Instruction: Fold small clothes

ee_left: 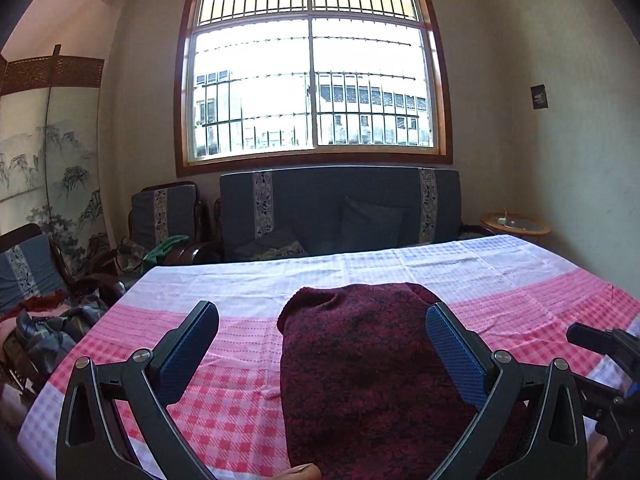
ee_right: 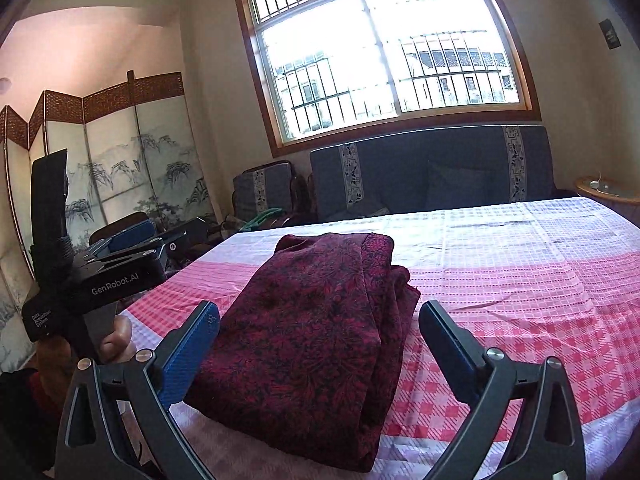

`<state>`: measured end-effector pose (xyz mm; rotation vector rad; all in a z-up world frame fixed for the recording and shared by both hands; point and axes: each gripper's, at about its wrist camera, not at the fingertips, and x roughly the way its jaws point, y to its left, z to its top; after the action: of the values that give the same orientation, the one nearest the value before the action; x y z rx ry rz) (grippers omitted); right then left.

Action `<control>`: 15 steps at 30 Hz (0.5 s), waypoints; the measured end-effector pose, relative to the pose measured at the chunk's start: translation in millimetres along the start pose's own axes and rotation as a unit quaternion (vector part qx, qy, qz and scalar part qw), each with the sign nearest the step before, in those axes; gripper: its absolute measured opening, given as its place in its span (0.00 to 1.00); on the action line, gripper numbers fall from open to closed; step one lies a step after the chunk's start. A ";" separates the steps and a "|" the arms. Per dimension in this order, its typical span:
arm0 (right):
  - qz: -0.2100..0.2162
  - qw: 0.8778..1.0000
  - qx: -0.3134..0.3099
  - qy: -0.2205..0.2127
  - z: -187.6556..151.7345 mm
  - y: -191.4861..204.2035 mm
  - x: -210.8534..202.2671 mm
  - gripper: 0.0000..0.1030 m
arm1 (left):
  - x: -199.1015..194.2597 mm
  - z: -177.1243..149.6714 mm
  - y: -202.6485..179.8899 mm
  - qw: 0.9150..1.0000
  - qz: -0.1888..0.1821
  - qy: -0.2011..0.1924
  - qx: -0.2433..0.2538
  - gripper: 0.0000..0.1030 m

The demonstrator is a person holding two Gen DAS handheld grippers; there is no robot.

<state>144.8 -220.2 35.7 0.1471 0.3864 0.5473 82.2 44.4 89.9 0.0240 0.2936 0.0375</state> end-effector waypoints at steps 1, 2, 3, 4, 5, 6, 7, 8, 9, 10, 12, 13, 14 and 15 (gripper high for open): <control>0.001 1.000 0.001 0.001 -0.3 -0.6 0.0 0.97 | 0.7 0.3 -0.6 1.000 -0.003 0.004 -0.001 1.00; 0.001 1.000 0.002 0.002 -0.7 -0.8 0.4 0.97 | 1.8 0.3 -0.8 1.000 -0.005 0.008 -0.001 1.00; 0.002 1.000 0.002 0.003 -1.2 -1.2 0.8 0.98 | 2.5 0.1 -1.4 1.000 -0.007 0.011 -0.002 1.00; 0.002 1.000 0.003 0.005 -1.7 -1.4 1.2 0.98 | 3.2 -0.2 -1.8 1.000 -0.009 0.014 -0.002 1.00; 0.003 1.000 0.003 0.006 -2.2 -1.6 2.0 0.98 | 4.2 -0.4 -1.9 1.000 -0.013 0.017 -0.003 1.00; 0.004 1.000 0.002 0.008 -2.7 -1.5 2.8 0.98 | 5.5 -0.9 -2.0 1.000 -0.016 0.020 -0.004 1.00; 0.004 1.000 0.002 0.011 -3.3 -0.9 3.6 0.98 | 6.8 -1.6 -2.2 1.000 -0.018 0.024 -0.004 1.00; 0.004 1.000 0.001 0.012 -3.9 -0.7 4.0 0.98 | 8.1 -2.2 -2.4 0.999 -0.019 0.027 -0.005 1.00; 0.005 1.000 0.000 0.014 -4.9 -0.3 4.2 0.98 | 9.7 -2.9 -2.1 0.999 -0.020 0.030 -0.006 1.00; 0.006 1.000 -0.001 0.015 -5.3 0.1 5.0 0.98 | 11.0 -4.1 -2.1 0.999 -0.022 0.034 -0.007 1.00; 0.004 1.000 -0.001 0.018 -6.9 0.8 6.4 0.98 | 13.4 -6.8 -2.2 0.999 -0.013 0.037 -0.009 1.00; 0.005 1.000 0.000 0.020 -7.4 0.6 7.2 0.98 | 13.4 -8.3 -1.5 0.999 -0.005 0.035 -0.014 1.00; 0.005 1.000 0.000 0.021 -7.9 0.3 7.5 0.98 | 13.8 -8.7 0.6 0.999 -0.001 0.033 -0.020 1.00; 0.003 1.000 0.001 0.020 -7.9 0.4 7.1 0.98 | 13.7 -9.3 1.7 0.999 0.004 0.030 -0.023 1.00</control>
<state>147.1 -215.9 26.3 0.1384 0.4259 0.5573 92.6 46.9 77.1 -0.0220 0.3521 0.0535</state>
